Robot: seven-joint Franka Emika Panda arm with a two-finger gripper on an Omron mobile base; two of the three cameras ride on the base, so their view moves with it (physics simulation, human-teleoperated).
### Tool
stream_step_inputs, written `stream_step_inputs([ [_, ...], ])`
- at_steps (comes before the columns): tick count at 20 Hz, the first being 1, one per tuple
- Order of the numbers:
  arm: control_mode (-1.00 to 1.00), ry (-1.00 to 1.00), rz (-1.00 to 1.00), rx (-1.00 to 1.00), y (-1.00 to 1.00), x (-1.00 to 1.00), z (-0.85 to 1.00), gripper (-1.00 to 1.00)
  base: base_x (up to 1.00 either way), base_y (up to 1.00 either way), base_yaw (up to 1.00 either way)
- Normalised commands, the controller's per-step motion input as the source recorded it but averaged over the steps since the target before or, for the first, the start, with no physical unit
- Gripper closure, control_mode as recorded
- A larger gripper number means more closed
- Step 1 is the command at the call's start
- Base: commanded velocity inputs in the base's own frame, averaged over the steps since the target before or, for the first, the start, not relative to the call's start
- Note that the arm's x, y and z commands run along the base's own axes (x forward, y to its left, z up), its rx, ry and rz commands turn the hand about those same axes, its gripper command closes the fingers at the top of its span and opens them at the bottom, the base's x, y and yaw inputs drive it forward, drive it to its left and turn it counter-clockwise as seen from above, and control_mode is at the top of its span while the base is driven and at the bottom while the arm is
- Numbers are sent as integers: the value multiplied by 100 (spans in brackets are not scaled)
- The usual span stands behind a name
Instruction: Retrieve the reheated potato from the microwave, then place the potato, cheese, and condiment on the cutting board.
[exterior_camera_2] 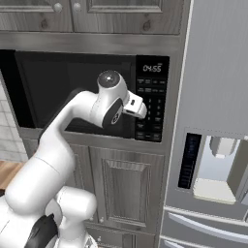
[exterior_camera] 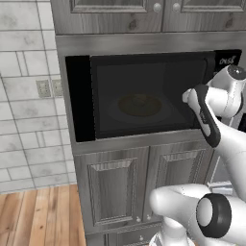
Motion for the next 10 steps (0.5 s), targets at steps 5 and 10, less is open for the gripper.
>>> stream_step_inputs([
  [5,-100,-2,0,0,-20,14,1,-100,0,0,0],
  [10,-100,-18,1,0,-11,6,0,-100,0,0,0],
])
